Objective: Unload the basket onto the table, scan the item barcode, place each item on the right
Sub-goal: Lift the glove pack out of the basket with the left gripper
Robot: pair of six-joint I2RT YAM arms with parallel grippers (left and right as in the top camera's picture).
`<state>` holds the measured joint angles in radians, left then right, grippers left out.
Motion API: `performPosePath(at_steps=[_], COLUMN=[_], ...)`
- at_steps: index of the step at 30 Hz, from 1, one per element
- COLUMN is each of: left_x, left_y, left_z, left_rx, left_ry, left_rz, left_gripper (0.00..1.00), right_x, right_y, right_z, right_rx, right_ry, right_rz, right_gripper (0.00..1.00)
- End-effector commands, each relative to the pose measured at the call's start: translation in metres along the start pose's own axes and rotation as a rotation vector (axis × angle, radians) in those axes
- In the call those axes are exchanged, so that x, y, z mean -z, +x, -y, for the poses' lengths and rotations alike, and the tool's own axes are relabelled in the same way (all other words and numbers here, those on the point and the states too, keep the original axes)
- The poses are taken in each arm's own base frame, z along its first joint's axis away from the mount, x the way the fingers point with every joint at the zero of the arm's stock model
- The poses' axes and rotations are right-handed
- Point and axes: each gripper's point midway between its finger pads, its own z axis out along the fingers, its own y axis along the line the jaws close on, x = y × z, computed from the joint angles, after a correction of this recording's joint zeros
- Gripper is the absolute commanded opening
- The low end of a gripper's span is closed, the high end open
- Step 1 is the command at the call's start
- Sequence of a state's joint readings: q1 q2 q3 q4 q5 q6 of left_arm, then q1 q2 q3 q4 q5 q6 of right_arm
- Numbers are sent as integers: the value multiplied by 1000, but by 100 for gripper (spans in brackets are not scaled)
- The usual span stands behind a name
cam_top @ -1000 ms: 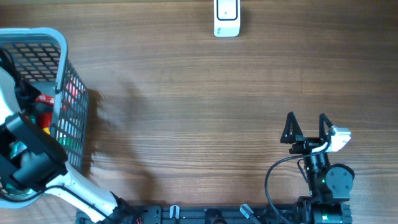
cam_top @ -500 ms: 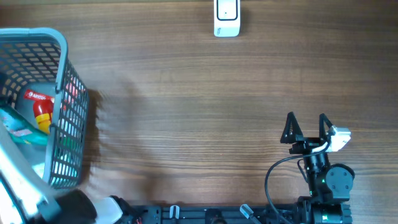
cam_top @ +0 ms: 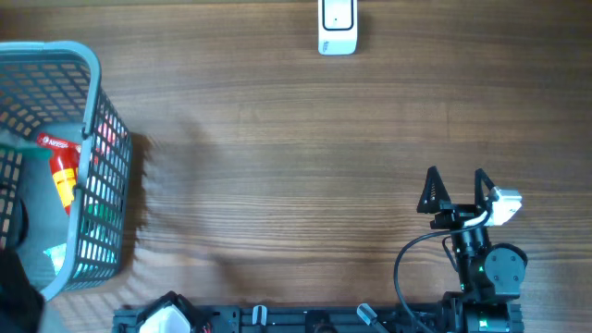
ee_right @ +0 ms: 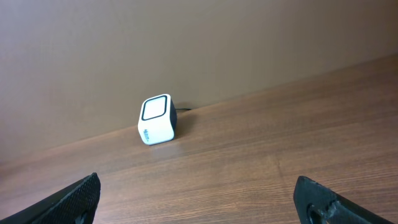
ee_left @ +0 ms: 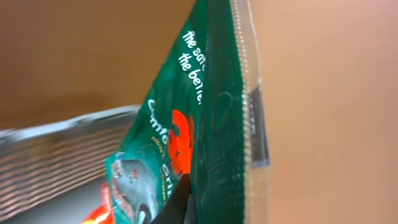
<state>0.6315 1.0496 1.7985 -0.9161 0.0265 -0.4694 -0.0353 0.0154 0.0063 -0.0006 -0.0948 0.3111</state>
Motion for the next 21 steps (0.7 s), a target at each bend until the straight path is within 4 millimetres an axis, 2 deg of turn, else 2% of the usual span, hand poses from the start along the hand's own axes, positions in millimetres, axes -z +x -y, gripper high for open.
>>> performPosePath(at_steps=[1,4,7,14,21], left_x=[48,74,79,68,43], left_y=[4,13,29,78,130], left_z=[76,106,112,109,106], left_rx=[-29,-31,-15,-99,-163], left_ry=[429,623,683,693,567], left_rz=[-59,-125,-222,-420,-585], left_gripper=[4,4,4,4,4], right_x=[1,1,1,1,1], right_y=[-3,-3,-3,-3,-3], right_z=[1,1,1,1,1], right_rx=[-6,-5,-5,-5,-5], right_ry=[7,7,7,7,7], right_rz=[15,15,15,15,15], right_gripper=[100,100,100,100,100])
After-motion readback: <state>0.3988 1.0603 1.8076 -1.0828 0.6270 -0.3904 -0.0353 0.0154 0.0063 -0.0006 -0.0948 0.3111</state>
